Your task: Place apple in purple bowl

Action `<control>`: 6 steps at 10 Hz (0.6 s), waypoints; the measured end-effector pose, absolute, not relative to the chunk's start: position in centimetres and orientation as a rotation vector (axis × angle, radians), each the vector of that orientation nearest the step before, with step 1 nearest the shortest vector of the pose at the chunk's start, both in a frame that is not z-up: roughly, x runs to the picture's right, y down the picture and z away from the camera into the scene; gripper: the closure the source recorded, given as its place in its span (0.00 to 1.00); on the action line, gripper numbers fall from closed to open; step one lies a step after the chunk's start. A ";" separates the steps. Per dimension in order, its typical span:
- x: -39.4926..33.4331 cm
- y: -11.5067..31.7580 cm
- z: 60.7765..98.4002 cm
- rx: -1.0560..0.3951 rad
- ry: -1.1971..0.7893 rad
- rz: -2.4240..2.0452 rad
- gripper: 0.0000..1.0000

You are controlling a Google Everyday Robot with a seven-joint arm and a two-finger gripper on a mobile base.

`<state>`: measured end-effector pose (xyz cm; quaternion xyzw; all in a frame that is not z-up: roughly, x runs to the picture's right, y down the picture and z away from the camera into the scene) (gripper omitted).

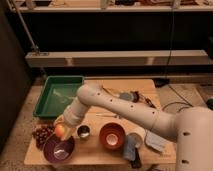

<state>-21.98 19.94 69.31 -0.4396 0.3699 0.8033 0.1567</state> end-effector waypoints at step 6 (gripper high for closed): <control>-23.4 23.6 67.9 -1.233 1.121 2.188 0.95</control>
